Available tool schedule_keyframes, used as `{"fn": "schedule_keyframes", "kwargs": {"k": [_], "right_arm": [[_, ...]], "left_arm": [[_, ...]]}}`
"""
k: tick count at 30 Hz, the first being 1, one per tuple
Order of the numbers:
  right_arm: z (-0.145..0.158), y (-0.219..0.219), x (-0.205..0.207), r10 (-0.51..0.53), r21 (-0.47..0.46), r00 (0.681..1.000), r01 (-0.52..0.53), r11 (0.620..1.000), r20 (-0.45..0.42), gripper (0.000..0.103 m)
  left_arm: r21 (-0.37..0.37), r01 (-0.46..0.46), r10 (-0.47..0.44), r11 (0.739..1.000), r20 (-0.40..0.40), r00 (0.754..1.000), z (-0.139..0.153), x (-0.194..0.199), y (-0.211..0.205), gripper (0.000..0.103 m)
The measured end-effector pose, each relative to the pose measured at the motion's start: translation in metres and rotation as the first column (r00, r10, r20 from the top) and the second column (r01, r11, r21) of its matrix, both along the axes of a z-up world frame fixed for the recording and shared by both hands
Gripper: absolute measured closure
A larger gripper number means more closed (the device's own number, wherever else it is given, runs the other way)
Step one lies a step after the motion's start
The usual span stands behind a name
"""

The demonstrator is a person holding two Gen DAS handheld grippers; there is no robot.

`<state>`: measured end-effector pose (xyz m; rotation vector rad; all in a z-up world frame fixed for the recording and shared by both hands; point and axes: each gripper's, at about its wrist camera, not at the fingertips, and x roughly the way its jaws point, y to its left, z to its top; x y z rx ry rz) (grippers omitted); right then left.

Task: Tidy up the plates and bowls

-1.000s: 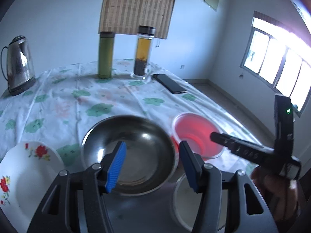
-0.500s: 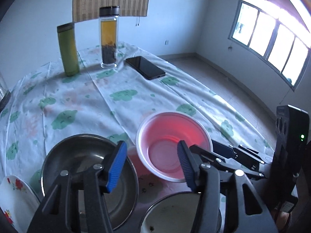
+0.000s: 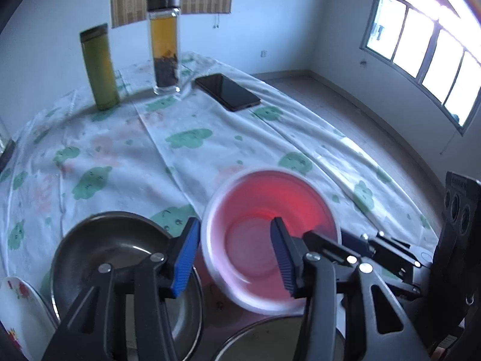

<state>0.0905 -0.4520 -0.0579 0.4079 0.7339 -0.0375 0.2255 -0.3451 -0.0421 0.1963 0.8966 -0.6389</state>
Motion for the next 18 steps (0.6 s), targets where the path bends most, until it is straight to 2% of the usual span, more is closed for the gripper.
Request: {"fn": "schedule_keyframes", "kwargs": {"k": [2,4,8,10,13,18], "right_arm": [[-0.005,-0.003,0.001,0.009,0.026,1.000,-0.008,1.000,-0.011,0.090],[-0.006,-0.002,0.001,0.012,0.019,1.000,-0.012,1.000,-0.013,0.091],[-0.004,-0.001,0.000,0.022,0.026,1.000,-0.022,0.999,0.005,0.092],[-0.001,-0.003,-0.002,0.020,0.034,1.000,-0.021,0.999,0.018,0.092],[0.006,-0.006,-0.003,0.009,0.030,0.999,-0.010,0.999,0.035,0.092],[0.015,-0.006,0.001,0.011,0.019,0.999,-0.012,1.000,0.046,0.092]], "left_arm": [[0.000,-0.013,0.013,1.000,0.000,1.000,-0.001,0.002,0.000,0.055],[-0.011,0.010,-0.011,1.000,-0.043,0.999,-0.006,0.004,-0.003,0.055],[0.008,0.013,-0.013,1.000,-0.017,1.000,-0.010,0.001,-0.010,0.057],[-0.009,0.000,0.000,1.000,-0.034,0.999,-0.011,0.004,-0.006,0.070],[-0.061,-0.019,0.015,0.998,-0.074,0.997,-0.011,0.012,0.004,0.080],[-0.085,-0.032,0.025,0.996,-0.078,0.997,-0.006,0.013,0.010,0.086]]}}
